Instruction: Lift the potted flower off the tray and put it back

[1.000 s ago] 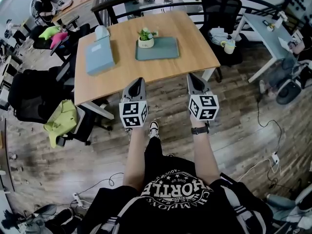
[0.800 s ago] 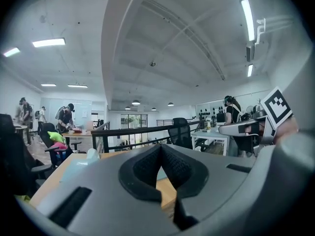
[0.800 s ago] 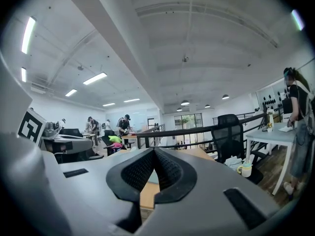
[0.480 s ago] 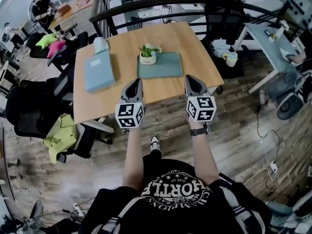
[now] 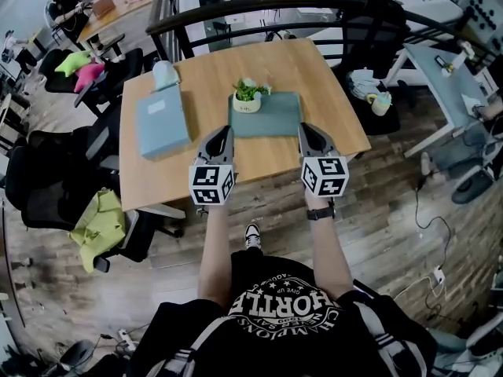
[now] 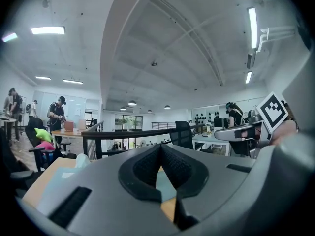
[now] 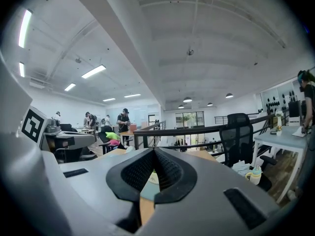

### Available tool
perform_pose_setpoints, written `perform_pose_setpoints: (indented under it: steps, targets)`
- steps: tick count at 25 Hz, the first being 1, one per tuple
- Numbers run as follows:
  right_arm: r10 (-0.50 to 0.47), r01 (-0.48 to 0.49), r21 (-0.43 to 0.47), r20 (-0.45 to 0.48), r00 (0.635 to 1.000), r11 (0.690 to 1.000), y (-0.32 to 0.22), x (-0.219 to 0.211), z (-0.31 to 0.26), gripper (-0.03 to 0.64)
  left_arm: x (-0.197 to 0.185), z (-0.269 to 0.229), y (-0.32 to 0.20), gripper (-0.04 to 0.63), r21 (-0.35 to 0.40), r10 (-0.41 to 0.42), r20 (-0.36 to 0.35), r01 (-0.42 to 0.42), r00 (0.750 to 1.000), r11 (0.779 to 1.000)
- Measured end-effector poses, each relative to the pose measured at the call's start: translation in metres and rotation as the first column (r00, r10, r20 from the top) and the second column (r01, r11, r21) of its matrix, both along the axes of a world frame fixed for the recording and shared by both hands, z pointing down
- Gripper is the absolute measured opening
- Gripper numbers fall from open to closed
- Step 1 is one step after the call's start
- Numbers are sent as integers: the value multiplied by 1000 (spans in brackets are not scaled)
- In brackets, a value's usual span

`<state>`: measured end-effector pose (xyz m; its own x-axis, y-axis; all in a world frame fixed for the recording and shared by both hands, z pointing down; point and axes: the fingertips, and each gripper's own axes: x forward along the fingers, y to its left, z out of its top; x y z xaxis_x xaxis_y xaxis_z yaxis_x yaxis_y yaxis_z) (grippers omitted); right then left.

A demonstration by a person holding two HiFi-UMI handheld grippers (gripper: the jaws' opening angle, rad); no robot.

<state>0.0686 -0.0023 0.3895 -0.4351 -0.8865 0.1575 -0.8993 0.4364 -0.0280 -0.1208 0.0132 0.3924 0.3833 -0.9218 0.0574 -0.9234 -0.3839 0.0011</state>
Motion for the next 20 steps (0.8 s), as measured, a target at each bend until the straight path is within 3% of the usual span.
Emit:
perform_pose_setpoints:
  steps: [8,20]
  targets:
    - [-6,6,-6,-22,1000,1000,-36,-28,1,20,-15,9,-40,18,-41,56,-68,-59,996,997]
    - [-34,34,-5,-44,998,999,-87,-81,4,26,-50,14,-91,18,-56,80,-61,-83,995,995]
